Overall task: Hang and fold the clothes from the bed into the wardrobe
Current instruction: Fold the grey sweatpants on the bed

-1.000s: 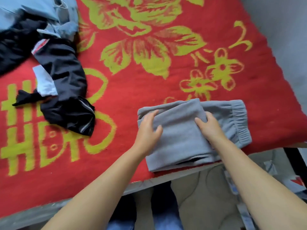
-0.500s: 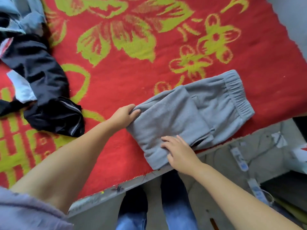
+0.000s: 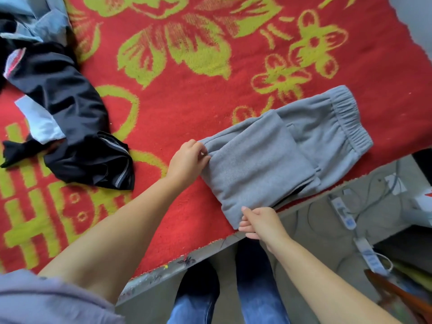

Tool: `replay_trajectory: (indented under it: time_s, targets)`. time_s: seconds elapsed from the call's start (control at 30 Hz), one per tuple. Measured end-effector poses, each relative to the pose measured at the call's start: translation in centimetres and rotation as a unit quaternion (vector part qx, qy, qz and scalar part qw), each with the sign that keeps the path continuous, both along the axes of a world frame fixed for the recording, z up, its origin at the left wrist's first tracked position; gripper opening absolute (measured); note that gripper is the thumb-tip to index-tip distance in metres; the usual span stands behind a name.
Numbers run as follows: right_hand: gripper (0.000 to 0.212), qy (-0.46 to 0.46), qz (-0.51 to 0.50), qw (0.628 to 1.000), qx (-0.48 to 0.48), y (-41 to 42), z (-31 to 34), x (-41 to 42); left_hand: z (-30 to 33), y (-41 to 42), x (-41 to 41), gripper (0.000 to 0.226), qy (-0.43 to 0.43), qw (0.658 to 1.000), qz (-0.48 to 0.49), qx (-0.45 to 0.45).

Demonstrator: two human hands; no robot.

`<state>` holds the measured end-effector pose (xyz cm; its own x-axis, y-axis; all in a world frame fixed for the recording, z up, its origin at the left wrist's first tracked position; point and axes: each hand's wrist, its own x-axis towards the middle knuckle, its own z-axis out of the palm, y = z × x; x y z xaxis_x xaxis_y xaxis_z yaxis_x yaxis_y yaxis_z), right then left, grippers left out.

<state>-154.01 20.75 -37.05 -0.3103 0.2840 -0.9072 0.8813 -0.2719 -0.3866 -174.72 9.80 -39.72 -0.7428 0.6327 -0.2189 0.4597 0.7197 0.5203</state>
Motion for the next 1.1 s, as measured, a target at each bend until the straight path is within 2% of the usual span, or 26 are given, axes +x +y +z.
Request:
replay_trajectory:
  time_s: [0.07, 0.13, 0.23, 0.3, 0.33, 0.4, 0.57, 0.67, 0.77, 0.93, 1.0, 1.03, 1.1]
  targets:
    - [0.026, 0.000, -0.020, 0.998, 0.061, -0.8, -0.1, -0.1, 0.2, 0.9, 0.1, 0.015, 0.005, 0.999, -0.036, -0.028]
    - [0.023, 0.025, -0.107, 0.987, 0.121, -2.1, -0.2, 0.3, 0.2, 1.3, 0.5, 0.014, 0.002, 0.997, -0.063, -0.052]
    - [0.042, 0.062, -0.219, 0.953, 0.198, -3.8, -0.4, 0.8, 0.1, 1.4, 0.2, 0.016, -0.009, 0.987, -0.110, -0.120]
    - [0.043, 0.064, -0.268, 0.937, 0.215, -4.5, -0.5, 0.5, 0.5, 1.2, -0.4, 0.029, -0.063, 0.986, -0.112, -0.108]
    - [0.034, 0.058, -0.279, 0.934, 0.215, -4.5, -0.8, 0.2, 0.7, 1.0, -0.9, 0.033, -0.092, 0.988, -0.100, -0.074]
    - [0.016, 0.047, -0.258, 0.944, 0.200, -4.4, -1.0, -0.2, 1.0, 0.2, -2.1, 0.036, -0.114, 0.991, -0.065, 0.000]
    - [0.014, 0.051, -0.216, 0.953, 0.207, -4.7, -1.2, 0.2, 0.7, -1.0, -3.4, 0.035, -0.132, 0.989, -0.037, 0.062]
    - [0.019, 0.036, -0.243, 0.948, 0.200, -4.8, -1.5, 0.9, -0.2, -0.7, -3.9, 0.035, -0.170, 0.982, 0.009, 0.084]
    - [0.014, 0.020, -0.313, 0.925, 0.216, -5.0, -2.1, 2.0, -1.5, -0.5, -5.9, 0.030, -0.146, 0.987, 0.016, 0.063]
    - [0.009, 0.036, -0.313, 0.928, 0.200, -6.1, -2.9, 1.1, -3.5, -0.4, -5.6, 0.024, -0.130, 0.991, 0.016, -0.021]
    - [0.022, 0.017, -0.278, 0.944, 0.175, -6.6, -2.9, 1.2, -3.4, -0.1, -5.5, 0.016, -0.117, 0.993, 0.031, -0.016]
    - [0.032, 0.003, -0.247, 0.956, 0.157, -6.7, -2.8, 1.6, -3.1, 0.1, -5.8, 0.019, -0.116, 0.993, 0.036, -0.006]
    - [0.042, -0.020, -0.186, 0.978, 0.093, -6.6, -2.1, 2.2, -2.2, 0.6, -6.2, 0.042, -0.192, 0.980, 0.057, 0.012]
